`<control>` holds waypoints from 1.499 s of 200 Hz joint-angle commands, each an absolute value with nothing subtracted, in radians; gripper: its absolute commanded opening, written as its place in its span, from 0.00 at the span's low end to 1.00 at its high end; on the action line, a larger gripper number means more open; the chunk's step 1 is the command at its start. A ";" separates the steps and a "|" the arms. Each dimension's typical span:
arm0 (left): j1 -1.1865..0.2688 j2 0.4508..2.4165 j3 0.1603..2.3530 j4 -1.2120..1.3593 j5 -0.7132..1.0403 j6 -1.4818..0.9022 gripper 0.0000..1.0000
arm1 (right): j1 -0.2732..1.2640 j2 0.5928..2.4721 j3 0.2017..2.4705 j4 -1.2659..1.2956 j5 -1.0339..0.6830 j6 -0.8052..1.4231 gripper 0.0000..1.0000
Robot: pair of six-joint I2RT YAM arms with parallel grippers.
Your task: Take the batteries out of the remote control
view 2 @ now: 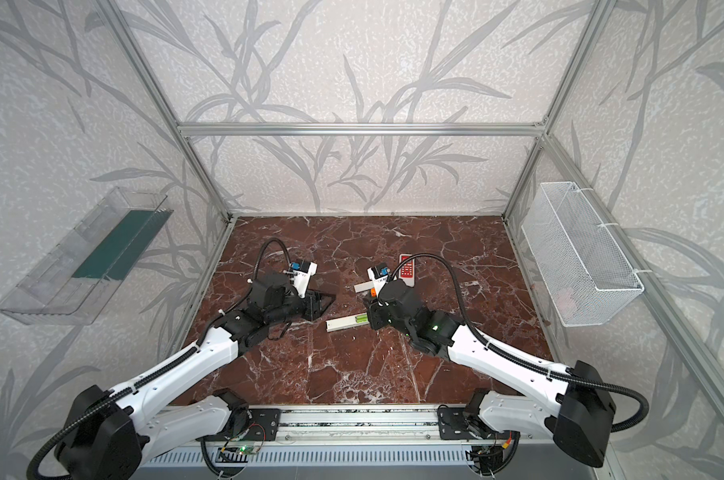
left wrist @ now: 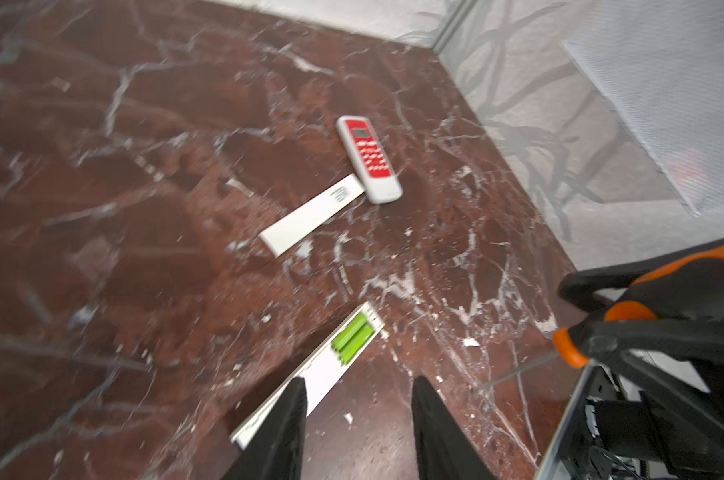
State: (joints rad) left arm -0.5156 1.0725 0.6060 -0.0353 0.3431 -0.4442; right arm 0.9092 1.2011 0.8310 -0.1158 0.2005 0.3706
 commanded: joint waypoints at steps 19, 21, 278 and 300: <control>-0.511 1.047 0.495 -0.036 0.265 -0.596 0.45 | 0.929 1.293 0.816 0.075 0.338 0.326 0.00; -0.511 1.049 0.491 -0.034 0.263 -0.600 0.45 | 0.929 1.297 0.817 0.080 0.338 0.325 0.00; -0.477 1.423 0.554 -0.014 0.391 -0.706 0.45 | 0.927 1.587 0.938 0.157 0.396 0.145 0.00; -0.476 1.432 0.555 -0.014 0.398 -0.707 0.45 | 0.925 1.585 0.936 0.151 0.410 0.141 0.00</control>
